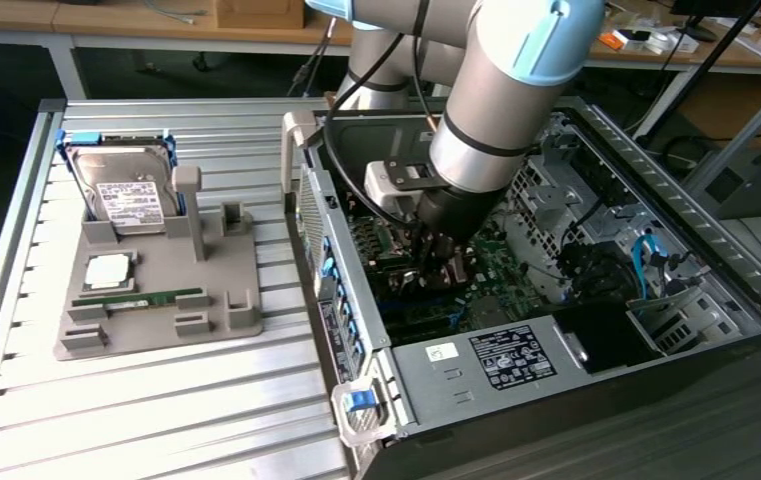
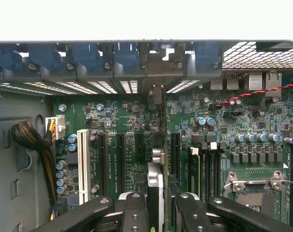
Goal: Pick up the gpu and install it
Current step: 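Insert the gpu into the slot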
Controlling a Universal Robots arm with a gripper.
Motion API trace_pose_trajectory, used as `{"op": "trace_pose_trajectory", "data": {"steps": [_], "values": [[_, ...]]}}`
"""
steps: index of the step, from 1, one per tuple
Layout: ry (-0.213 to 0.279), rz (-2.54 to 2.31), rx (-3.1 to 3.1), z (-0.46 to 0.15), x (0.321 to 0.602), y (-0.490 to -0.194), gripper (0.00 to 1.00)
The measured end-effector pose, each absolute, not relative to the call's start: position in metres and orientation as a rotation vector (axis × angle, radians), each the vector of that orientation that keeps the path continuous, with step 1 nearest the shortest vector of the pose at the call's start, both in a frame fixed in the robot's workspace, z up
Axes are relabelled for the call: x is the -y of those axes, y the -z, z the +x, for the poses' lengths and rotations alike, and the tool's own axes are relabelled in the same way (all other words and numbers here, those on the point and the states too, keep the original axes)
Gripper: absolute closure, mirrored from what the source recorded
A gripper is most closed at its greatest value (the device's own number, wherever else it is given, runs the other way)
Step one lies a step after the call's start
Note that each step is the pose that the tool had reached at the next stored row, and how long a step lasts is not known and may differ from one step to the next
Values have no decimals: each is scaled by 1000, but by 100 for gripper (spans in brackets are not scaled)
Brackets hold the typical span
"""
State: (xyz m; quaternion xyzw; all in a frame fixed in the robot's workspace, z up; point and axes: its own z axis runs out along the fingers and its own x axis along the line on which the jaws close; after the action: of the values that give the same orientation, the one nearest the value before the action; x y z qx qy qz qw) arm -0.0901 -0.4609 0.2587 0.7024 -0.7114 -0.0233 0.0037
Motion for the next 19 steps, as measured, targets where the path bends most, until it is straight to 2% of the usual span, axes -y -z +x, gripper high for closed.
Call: {"op": "trace_pose_trajectory", "data": {"steps": [19], "values": [[74,2203,2231,-90,461,-253,73]]}}
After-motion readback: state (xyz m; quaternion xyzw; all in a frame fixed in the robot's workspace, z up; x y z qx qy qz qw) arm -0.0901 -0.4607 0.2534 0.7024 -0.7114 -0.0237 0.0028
